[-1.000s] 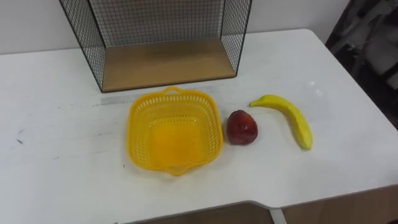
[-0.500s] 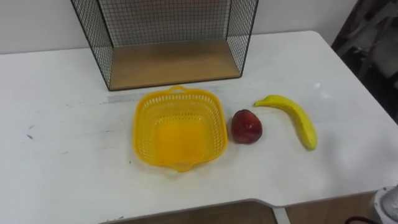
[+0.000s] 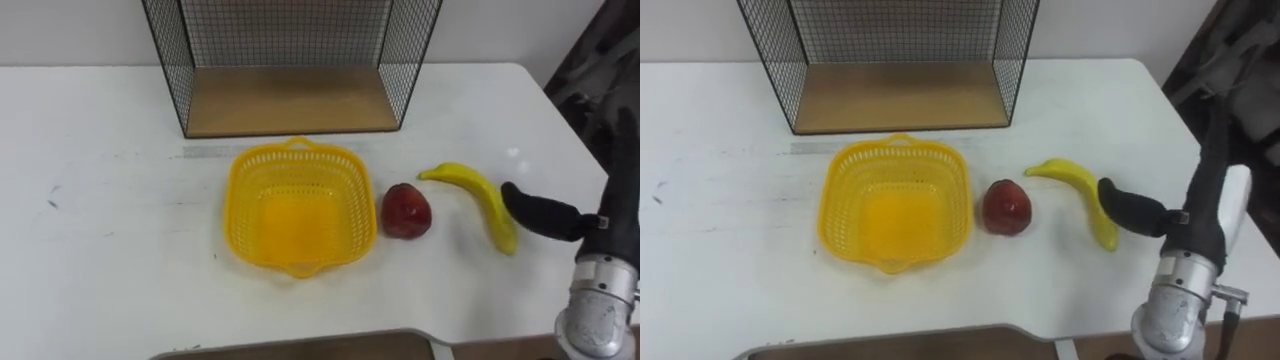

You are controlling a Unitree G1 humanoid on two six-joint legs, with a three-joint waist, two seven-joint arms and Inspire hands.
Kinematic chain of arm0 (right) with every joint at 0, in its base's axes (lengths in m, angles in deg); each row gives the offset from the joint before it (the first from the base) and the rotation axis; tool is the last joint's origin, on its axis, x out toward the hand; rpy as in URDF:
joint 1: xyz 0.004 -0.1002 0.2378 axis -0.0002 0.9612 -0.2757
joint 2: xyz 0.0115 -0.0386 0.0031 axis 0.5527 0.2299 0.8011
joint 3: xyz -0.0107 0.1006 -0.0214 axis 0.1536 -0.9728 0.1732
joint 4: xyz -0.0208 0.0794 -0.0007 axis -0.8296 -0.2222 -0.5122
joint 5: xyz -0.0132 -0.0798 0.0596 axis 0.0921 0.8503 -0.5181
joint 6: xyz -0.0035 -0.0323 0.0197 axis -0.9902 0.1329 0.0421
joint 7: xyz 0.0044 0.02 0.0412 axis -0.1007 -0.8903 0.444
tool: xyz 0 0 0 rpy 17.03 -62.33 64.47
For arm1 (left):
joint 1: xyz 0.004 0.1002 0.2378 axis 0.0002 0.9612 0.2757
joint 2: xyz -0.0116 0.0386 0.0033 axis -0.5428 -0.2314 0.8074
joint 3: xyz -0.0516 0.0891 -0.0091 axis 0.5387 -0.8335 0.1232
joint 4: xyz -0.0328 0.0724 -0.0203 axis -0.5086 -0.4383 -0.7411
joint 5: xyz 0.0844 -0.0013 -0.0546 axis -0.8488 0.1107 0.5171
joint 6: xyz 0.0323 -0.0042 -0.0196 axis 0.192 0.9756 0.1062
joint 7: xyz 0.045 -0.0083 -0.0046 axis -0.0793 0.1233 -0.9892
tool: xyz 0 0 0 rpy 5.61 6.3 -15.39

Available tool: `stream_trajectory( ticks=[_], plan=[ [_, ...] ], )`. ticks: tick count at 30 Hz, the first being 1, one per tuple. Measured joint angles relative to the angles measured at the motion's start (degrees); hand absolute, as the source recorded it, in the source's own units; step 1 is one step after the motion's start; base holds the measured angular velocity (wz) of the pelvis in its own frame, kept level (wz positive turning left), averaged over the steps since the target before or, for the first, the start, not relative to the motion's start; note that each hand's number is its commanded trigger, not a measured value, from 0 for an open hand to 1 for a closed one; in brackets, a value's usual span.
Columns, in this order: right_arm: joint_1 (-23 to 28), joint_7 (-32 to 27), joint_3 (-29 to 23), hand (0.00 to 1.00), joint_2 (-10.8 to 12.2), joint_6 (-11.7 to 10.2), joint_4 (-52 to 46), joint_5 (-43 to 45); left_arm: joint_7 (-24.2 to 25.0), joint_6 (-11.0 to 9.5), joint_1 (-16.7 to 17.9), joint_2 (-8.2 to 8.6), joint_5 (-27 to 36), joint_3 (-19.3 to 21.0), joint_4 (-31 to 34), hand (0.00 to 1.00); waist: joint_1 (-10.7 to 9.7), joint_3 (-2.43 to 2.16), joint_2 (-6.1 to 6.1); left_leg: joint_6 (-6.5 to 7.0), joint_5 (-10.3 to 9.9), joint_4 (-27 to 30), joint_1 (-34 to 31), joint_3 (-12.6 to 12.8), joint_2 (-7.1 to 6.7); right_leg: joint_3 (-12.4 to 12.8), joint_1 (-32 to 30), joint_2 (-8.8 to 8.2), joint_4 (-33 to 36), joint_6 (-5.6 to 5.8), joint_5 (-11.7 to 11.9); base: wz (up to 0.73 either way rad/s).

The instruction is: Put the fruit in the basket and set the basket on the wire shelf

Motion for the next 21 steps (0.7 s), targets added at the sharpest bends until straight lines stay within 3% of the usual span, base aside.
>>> stream_trajectory(
  ticks=[9, 21],
  plan=[
    [-0.23, 8.86, 1.82, 0.0, -2.26, 2.06, 0.0, 0.11, 0.73, 0.06, 0.82, -0.39, 0.0, -1.03, 2.03, 0.0, 0.12, -0.14, 0.52, 0.0, 0.0, 0.11, -0.13, -0.78, 0.03, -0.89, 0.06, 0.04, 0.13, -0.03, 0.02, 0.03],
    [-2.85, 13.98, 1.85, 0.0, -2.81, 2.5, -0.02, 2.23, 1.31, 0.16, 0.47, -0.85, 0.0, -2.14, 2.12, 0.0, 1.07, -0.09, -0.71, 0.05, 0.03, 0.25, -0.31, -1.11, 0.02, -1.29, 0.08, 0.03, 0.12, -0.07, 0.04, 0.0]
  ],
)
